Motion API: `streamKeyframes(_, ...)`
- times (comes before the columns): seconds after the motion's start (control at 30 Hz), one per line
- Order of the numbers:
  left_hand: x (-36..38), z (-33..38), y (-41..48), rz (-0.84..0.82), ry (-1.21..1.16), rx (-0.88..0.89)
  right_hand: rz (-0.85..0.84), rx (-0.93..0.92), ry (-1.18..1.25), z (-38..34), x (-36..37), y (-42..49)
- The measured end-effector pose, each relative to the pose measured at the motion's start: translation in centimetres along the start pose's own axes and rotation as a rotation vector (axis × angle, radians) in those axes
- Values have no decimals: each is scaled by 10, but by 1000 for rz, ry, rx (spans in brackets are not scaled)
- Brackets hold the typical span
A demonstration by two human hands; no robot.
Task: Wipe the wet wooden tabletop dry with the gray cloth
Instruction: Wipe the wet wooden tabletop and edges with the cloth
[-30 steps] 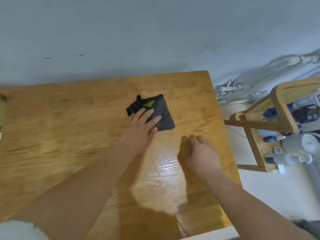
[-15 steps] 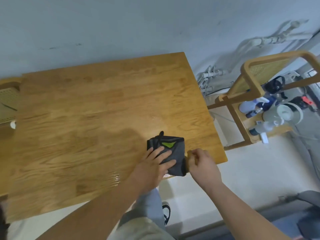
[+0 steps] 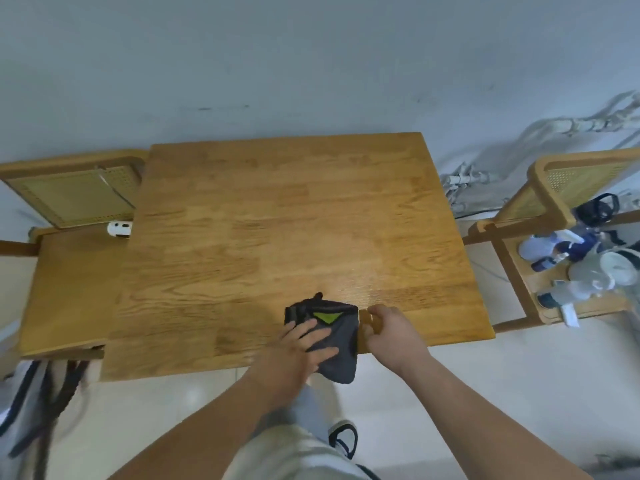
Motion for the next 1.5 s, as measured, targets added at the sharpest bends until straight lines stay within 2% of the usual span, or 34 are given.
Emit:
streamKeyframes(0.07,-17,-50,-3,16,-14,-47,-19,-6,-37,-17,3,13)
streamKeyframes(0.2,-54,-139,-17,218,-201,-547,-38,-27,-114,-60,5,48)
streamKeyframes(0.23,-59,-147,-17,222,-215,-646,-47,-32,-134,-72,5,57)
streamKeyframes(0.3,-65,-139,-9,197,-193,-733,-56,-22,-168,-93,5,75)
streamKeyframes(0.37,-63,-118,1,128,-148,-630,-29,21,-161,-109,3,90)
streamKeyframes(0.4,-59,-109,4,105,-121,-487,-5,39,-148,-114,2,95)
streamKeyframes(0.5,-63,-123,23,-56,-74,106,43,49,-120,-121,-3,104)
streamKeyframes(0.57,-85,-152,49,-163,-23,314,73,62,-81,-121,-6,107)
streamKeyframes(0.63,-102,-181,76,-143,-12,239,89,53,-67,-121,-7,109)
streamKeyframes(0.77,-127,-211,119,131,-230,-317,78,48,-89,-127,-13,124)
streamKeyframes(0.83,-132,-199,127,152,-255,-440,78,51,-76,-132,-18,132)
streamKeyframes(0.87,-131,-192,127,125,-244,-422,79,56,-67,-134,-20,134)
streamKeyframes(0.9,-126,-186,123,89,-204,-332,80,56,-60,-136,-22,134)
streamKeyframes(1.0,-120,-193,111,-114,-75,245,84,20,-32,-144,-23,133)
streamKeyframes(1.03,-127,-205,115,-171,-45,397,84,9,-37,-147,-23,134)
streamKeyframes(1.07,-135,-218,125,-205,0,474,82,4,-45,-149,-25,136)
streamKeyframes(1.1,-142,-231,139,-205,44,476,74,8,-58,-150,-27,140)
streamKeyframes(1.13,-150,-242,156,-172,57,400,66,16,-77,-152,-29,144)
streamKeyframes(1.27,-167,-255,197,181,-194,-312,75,9,-103,-163,-37,167)
streamKeyframes(1.3,-165,-246,199,206,-208,-396,70,2,-109,-169,-39,174)
streamKeyframes(1.33,-161,-236,197,191,-189,-393,61,1,-116,-175,-40,182)
streamKeyframes(1.37,-156,-227,193,162,-146,-295,47,12,-128,-180,-41,190)
streamKeyframes(1.47,-157,-239,177,7,-45,275,32,126,-268,-201,-44,213)
streamKeyframes(1.5,-164,-258,178,-43,-29,363,36,156,-303,-208,-45,220)
Point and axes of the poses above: each hand's wrist, its own y-axis towards the middle knuckle, its own x-axis out of the palm, z = x × y, the point moved 2 cm from there along y, towards the middle knuckle, and after that the axes turned 8 degrees about -y, right-handed, at the moved point
